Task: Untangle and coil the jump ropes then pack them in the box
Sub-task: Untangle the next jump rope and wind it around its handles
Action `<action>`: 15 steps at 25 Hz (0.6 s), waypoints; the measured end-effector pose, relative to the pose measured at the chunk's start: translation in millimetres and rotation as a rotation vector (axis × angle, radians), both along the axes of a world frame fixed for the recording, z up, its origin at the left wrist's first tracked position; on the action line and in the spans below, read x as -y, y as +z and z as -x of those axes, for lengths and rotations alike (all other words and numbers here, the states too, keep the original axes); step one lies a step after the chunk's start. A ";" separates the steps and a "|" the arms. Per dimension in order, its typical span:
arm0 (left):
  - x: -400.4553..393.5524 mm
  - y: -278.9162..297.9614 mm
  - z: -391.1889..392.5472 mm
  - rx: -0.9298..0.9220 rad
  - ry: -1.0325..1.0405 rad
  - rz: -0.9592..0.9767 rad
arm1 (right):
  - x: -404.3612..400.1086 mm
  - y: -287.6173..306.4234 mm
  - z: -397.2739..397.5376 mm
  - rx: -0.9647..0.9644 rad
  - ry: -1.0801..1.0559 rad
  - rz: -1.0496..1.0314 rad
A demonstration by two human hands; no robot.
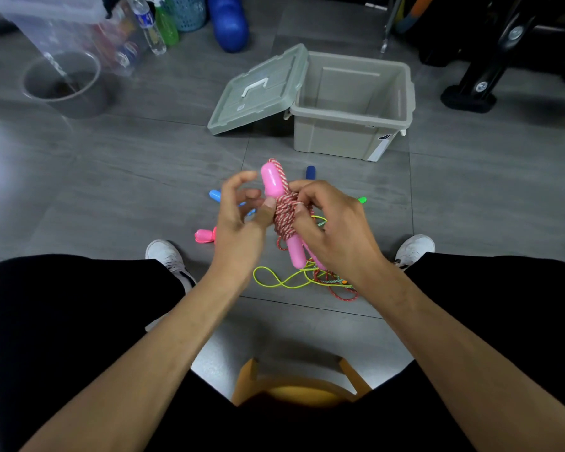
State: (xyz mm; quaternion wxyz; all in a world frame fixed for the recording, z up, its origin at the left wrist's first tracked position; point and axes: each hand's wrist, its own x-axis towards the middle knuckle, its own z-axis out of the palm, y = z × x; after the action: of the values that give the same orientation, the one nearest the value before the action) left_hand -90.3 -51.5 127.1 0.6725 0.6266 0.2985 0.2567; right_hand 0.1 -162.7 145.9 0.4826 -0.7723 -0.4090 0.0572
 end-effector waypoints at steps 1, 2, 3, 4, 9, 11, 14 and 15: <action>-1.0 -0.5 -0.9 0.053 -0.024 0.191 | 0.0 0.1 0.3 -0.024 -0.009 0.007; -1.7 -1.6 -1.4 0.100 -0.063 0.358 | 0.0 0.3 0.5 -0.070 -0.007 -0.002; -3.5 -2.9 -2.1 0.110 -0.109 0.469 | -0.2 0.8 0.4 -0.140 0.005 -0.030; -5.6 -3.7 -3.1 0.077 -0.175 0.518 | -0.6 1.1 -0.3 -0.225 0.031 -0.069; -11.5 1.3 -9.2 -0.188 -0.180 0.493 | 1.6 -4.9 -6.4 0.027 0.112 0.030; -11.2 -2.0 -9.2 -0.272 -0.038 0.377 | 1.4 -5.7 -9.0 0.224 0.116 0.288; -10.0 -13.7 -9.7 -0.361 0.090 0.178 | -4.8 -3.9 -3.3 0.241 0.176 0.486; -11.0 -18.0 -9.9 -0.363 0.118 0.134 | -6.2 -5.5 -0.7 0.214 0.208 0.457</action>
State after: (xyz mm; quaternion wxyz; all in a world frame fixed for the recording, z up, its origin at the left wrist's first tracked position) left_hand -80.4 -40.5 109.1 0.6317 0.5979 0.4675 0.1581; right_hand 0.8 -156.4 140.4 0.2414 -0.8166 -0.5115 0.1152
